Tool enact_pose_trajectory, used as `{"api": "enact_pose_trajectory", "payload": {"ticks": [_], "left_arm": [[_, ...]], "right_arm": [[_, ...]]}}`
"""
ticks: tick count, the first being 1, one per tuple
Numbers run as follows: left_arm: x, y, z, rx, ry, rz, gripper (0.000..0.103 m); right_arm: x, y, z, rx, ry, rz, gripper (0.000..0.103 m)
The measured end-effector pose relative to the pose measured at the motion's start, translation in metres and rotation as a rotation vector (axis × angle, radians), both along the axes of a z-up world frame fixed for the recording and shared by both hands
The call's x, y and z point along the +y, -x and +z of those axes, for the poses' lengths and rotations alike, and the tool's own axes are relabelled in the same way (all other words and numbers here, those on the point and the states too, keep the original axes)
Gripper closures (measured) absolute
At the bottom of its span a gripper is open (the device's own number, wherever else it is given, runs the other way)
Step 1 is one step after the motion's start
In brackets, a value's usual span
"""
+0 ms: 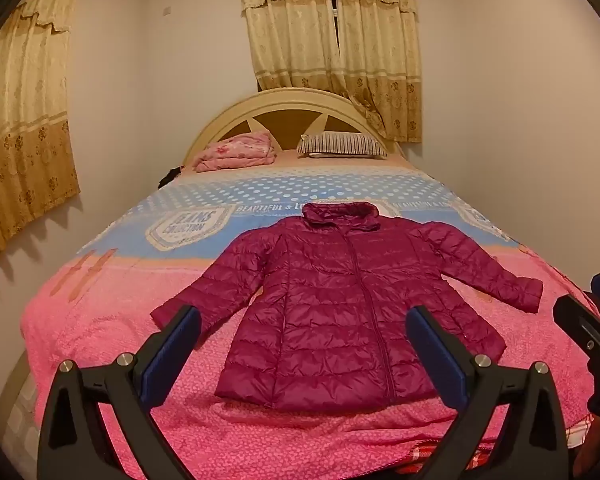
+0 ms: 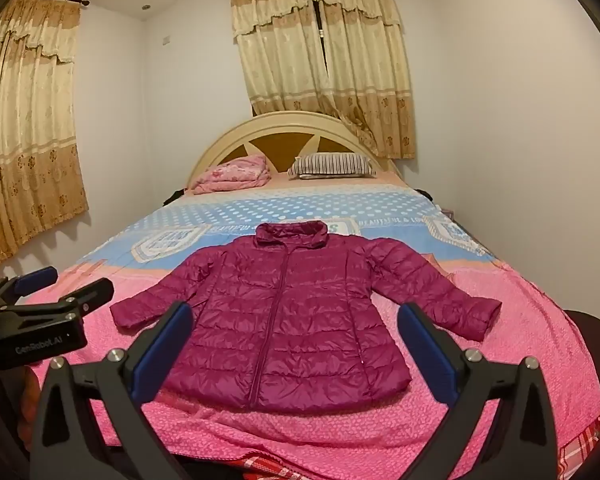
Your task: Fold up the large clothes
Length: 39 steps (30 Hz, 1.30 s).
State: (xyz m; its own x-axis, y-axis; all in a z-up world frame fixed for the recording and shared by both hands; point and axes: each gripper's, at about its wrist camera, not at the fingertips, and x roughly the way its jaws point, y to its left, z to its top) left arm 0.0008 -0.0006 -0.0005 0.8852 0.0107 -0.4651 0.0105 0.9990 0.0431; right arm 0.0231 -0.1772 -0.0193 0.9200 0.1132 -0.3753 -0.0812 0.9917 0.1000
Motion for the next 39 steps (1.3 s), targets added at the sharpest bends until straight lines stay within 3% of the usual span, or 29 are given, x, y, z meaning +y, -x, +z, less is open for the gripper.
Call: {"api": "enact_pose_trajectory", "payload": {"ticks": [7, 8, 10, 39], "left_arm": [[-0.006, 0.004, 0.001, -0.008, -0.019, 0.040, 0.001], [-0.005, -0.001, -0.006, 0.008, 0.019, -0.006, 0.001], [0.002, -0.003, -0.008, 0.007, 0.025, -0.004, 0.001], [0.009, -0.010, -0.006, 0.004, 0.021, 0.016, 0.001]], "right_arm": [[0.001, 0.000, 0.000, -0.009, 0.015, -0.005, 0.000], [0.001, 0.000, -0.001, -0.007, 0.013, -0.006, 0.000], [0.001, 0.006, 0.002, -0.022, 0.018, -0.001, 0.000], [0.002, -0.003, -0.009, 0.006, 0.003, 0.006, 0.000]]}}
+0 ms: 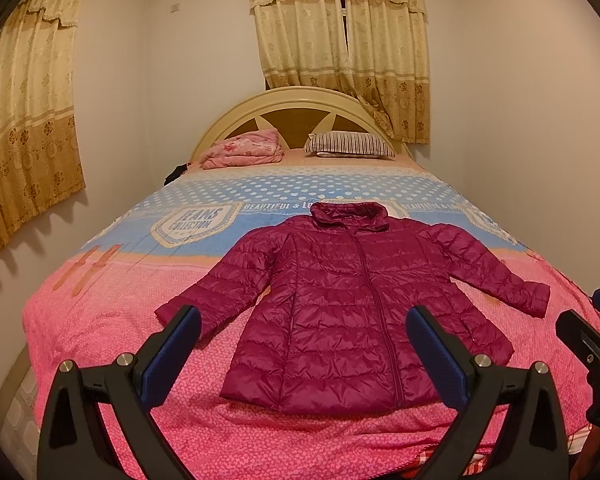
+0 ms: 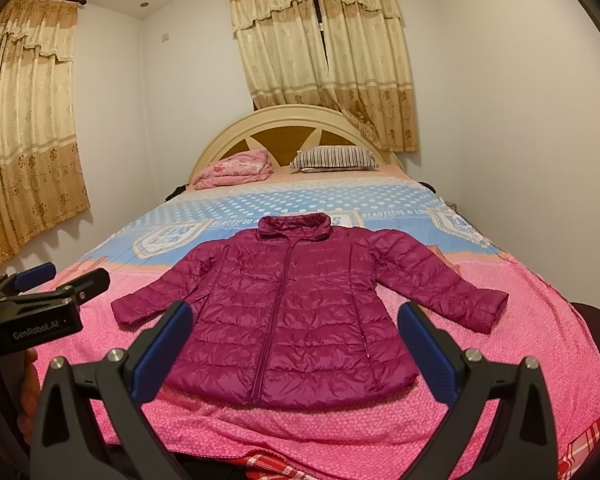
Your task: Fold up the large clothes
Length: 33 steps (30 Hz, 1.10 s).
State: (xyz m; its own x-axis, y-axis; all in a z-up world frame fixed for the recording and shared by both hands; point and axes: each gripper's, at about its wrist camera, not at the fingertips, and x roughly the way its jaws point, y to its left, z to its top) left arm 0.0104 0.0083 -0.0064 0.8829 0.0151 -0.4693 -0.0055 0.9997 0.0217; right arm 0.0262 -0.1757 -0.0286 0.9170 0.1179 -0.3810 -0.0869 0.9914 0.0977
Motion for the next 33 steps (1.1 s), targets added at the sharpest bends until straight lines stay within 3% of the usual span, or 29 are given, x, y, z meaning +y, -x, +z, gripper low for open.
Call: {"api": "enact_pose_trajectory", "payload": {"ticks": [33], "left_arm": [[0.0039, -0.0024, 0.0025, -0.002, 0.011, 0.014, 0.001]], "right_arm": [[0.0045, -0.0019, -0.0074, 0.010, 0.000, 0.005, 0.000]]}}
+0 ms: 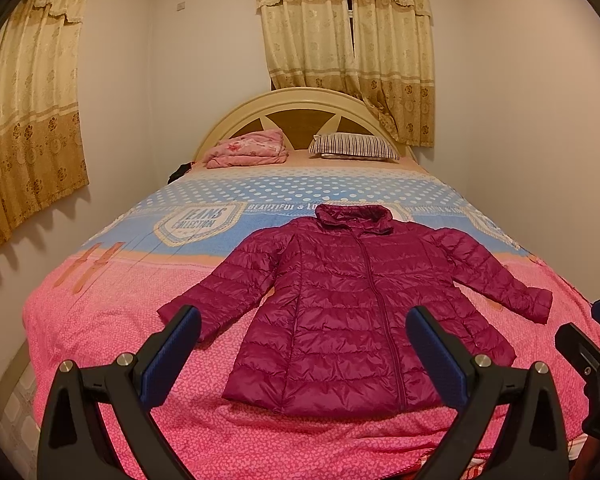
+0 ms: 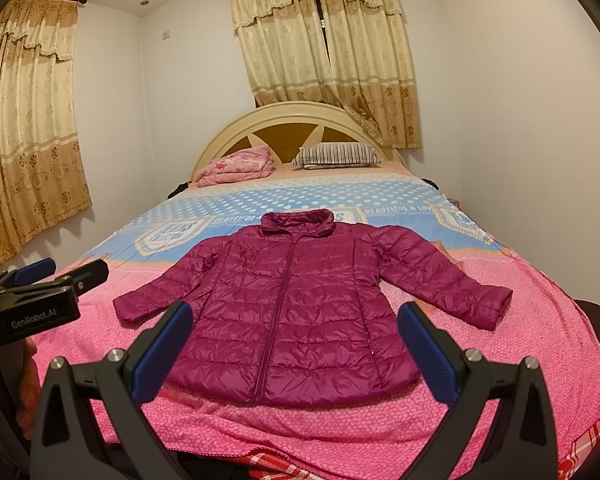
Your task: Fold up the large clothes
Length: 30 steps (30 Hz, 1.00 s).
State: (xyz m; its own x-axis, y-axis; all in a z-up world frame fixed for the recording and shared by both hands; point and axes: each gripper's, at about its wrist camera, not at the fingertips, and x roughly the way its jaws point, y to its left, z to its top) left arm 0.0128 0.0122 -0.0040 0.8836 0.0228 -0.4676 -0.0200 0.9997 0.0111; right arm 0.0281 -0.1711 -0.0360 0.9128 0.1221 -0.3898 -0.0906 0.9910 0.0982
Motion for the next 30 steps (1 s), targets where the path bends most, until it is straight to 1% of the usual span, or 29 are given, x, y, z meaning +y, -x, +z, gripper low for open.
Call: {"api": "enact_pose_trajectory", "payload": {"ticks": [22, 30], "left_arm": [[0.002, -0.001, -0.001, 0.005, -0.001, 0.003, 0.001], [-0.001, -0.008, -0.010, 0.025, -0.008, -0.004, 0.001]], "right_arm": [[0.004, 0.000, -0.002, 0.008, -0.005, 0.006, 0.000], [0.001, 0.000, -0.003, 0.016, -0.026, 0.008, 0.000]]}}
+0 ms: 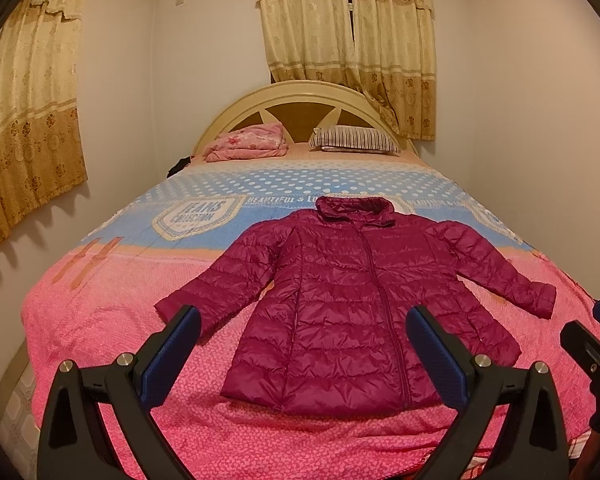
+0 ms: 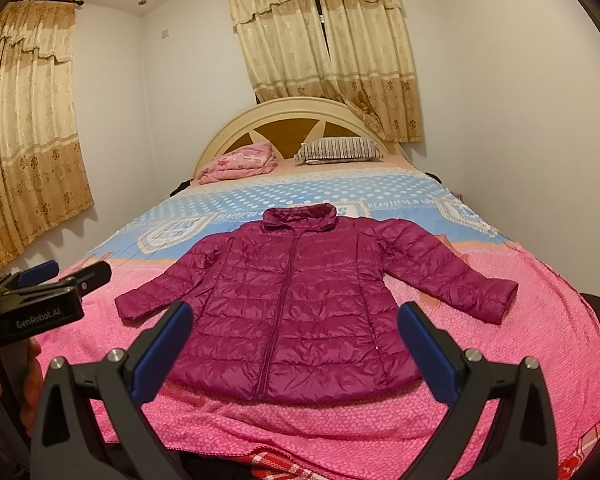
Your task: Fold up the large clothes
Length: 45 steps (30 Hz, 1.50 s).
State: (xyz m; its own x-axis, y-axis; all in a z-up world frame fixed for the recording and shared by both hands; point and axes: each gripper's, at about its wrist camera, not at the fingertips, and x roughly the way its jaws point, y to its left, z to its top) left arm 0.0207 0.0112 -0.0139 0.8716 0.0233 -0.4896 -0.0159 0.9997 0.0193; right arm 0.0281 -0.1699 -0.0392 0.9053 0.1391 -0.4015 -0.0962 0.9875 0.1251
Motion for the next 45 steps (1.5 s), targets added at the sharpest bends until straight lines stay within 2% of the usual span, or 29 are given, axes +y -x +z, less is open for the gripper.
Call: {"api": "enact_pose_trajectory", "payload": {"ticks": [6, 9, 12, 16, 22, 24, 29, 32, 39, 41, 43, 45], "left_arm": [[0.000, -0.021, -0.021, 0.037, -0.019, 0.004, 0.001], [0.001, -0.040, -0.037, 0.046, -0.046, 0.010, 0.001], [0.002, -0.063, -0.048, 0.065, -0.064, 0.016, 0.001], [0.001, -0.103, -0.060, 0.074, -0.072, 0.012, 0.001], [0.002, -0.168, -0.082, 0.099, -0.075, 0.037, 0.001], [0.004, -0.188, -0.091, 0.121, -0.072, 0.053, 0.001], [0.007, -0.230, -0.113, 0.179, -0.062, 0.085, 0.001], [0.006, -0.247, -0.121, 0.195, -0.082, 0.096, 0.001], [0.006, -0.282, -0.131, 0.232, -0.096, 0.101, 0.001], [0.005, -0.289, -0.134, 0.239, -0.114, 0.101, 0.001], [0.005, -0.295, -0.139, 0.250, -0.127, 0.102, 0.001], [0.007, -0.301, -0.144, 0.269, -0.126, 0.101, 0.001]], "right_arm": [[-0.013, -0.016, -0.014, 0.040, -0.013, -0.016, 0.000], [-0.037, -0.035, -0.029, 0.080, -0.075, -0.050, 0.000], [-0.065, -0.059, -0.049, 0.143, -0.117, -0.110, 0.000], [-0.101, -0.087, -0.070, 0.185, -0.111, -0.211, 0.001], [-0.172, -0.132, -0.101, 0.293, -0.141, -0.365, 0.013], [-0.199, -0.146, -0.113, 0.334, -0.142, -0.418, 0.013], [-0.242, -0.167, -0.130, 0.403, -0.153, -0.503, 0.017], [-0.260, -0.174, -0.133, 0.415, -0.145, -0.526, 0.018], [-0.285, -0.189, -0.140, 0.460, -0.205, -0.531, 0.029], [-0.288, -0.196, -0.143, 0.472, -0.211, -0.519, 0.035], [-0.295, -0.199, -0.149, 0.495, -0.224, -0.507, 0.048], [-0.299, -0.200, -0.154, 0.509, -0.225, -0.495, 0.056]]}}
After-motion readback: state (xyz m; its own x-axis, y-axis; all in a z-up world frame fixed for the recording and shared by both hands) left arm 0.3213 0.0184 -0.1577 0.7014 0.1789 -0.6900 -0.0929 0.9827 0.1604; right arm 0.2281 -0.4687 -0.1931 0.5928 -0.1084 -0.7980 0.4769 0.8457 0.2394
